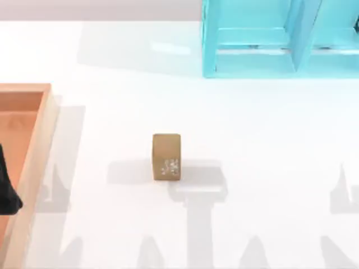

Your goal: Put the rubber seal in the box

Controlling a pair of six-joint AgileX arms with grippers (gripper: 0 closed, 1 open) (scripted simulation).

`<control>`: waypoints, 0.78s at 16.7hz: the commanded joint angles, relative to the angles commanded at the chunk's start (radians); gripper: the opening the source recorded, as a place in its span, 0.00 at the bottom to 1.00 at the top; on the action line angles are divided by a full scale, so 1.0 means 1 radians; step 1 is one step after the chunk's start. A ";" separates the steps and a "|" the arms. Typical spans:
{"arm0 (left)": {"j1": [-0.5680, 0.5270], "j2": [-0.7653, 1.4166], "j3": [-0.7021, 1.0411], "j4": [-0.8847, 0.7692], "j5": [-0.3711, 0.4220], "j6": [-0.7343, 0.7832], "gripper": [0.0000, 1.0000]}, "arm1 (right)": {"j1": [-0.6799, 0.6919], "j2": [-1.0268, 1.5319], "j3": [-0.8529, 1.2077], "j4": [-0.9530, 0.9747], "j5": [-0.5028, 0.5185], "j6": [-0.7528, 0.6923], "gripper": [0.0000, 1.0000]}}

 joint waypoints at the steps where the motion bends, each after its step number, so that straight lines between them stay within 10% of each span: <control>1: 0.000 0.000 0.000 0.000 0.000 0.000 1.00 | 0.000 0.000 0.000 0.000 0.000 0.000 1.00; 13: -0.046 0.674 0.567 -0.415 -0.075 -0.291 1.00 | 0.000 0.000 0.000 0.000 0.000 0.000 1.00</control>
